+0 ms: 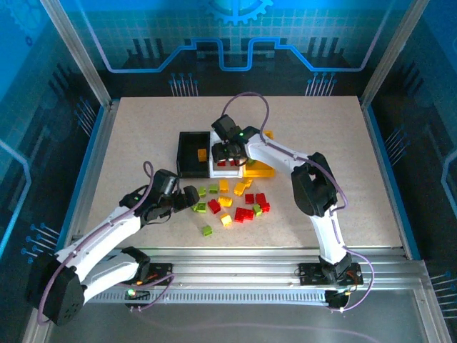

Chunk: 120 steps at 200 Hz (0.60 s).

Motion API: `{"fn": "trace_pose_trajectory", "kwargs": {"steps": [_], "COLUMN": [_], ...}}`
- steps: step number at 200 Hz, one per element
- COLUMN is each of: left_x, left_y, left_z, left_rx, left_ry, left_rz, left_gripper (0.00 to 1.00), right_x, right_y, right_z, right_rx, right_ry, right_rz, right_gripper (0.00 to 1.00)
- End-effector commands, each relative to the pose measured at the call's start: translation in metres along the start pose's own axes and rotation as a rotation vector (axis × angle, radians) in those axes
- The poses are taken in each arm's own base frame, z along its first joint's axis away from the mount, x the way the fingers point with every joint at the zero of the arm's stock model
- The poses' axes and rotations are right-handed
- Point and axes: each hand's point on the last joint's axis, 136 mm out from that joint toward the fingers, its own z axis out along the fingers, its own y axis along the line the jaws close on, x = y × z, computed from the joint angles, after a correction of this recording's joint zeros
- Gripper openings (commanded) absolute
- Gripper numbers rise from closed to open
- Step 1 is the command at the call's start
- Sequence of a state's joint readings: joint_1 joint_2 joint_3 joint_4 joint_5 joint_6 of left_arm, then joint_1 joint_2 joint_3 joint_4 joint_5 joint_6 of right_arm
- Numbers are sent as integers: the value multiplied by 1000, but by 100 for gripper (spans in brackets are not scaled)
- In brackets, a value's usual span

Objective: Sort the legos into containers by color

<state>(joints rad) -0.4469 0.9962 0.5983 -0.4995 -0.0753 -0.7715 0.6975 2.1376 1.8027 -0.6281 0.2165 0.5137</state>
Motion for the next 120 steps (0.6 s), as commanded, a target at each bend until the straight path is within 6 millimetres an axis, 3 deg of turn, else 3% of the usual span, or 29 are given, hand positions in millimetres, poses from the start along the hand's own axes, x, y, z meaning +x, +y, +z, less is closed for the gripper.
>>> {"fn": "trace_pose_trajectory", "kwargs": {"steps": [1,27,82,120], "left_x": [1,-4,-20,-8], "left_y": [-2,-1,-5,13], "left_z": [4,13,46,63], "left_rx": [18,4,-23,-128], "left_ry": [12,15,10,74], "left_rz": [-12,-36,-117,-119], "left_gripper": [84,73,64,48], "right_x": [-11,3,37,49], "right_y": [9,14,2,-17], "right_z": [-38,-63,-99,-118], "right_rx": [-54,-103,-138,-118], "right_ry": [-56,-83,-116,-147], "right_rz": [2,2,31,50], "right_gripper": [66,67,67,67]}}
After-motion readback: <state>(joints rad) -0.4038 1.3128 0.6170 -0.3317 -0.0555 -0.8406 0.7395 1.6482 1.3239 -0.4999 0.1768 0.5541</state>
